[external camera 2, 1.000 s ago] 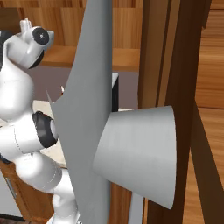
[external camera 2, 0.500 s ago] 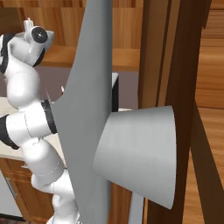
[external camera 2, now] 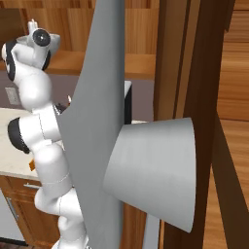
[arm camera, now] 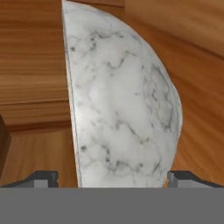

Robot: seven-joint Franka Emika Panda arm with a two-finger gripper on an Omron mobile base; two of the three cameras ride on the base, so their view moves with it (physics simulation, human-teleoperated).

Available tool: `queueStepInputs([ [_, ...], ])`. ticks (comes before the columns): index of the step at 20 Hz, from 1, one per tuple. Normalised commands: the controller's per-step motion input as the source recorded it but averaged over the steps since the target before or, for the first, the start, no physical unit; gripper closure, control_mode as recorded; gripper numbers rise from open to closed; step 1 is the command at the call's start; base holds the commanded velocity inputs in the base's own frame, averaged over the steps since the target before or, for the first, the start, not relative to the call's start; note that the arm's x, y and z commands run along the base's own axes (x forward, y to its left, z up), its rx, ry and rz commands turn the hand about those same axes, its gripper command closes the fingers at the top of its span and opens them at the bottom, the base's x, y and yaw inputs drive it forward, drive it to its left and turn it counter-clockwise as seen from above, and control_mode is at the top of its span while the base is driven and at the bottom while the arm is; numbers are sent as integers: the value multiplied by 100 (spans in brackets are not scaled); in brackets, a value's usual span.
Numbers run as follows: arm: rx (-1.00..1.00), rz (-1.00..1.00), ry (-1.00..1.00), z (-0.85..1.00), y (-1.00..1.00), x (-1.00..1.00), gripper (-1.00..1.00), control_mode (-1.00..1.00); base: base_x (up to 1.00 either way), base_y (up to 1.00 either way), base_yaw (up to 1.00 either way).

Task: Pick both bowls and place them on the counter. Then place the cheese in one bowl and place the tomato in the other bowl.

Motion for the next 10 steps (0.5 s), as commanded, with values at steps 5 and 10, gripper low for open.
queueStepInputs([
  [5, 0, 0, 0, 0, 3, 38, -100, -100, 0, 0, 0],
  [10, 0, 0, 1, -3, 2, 21, -100, -100, 0, 0, 0],
])
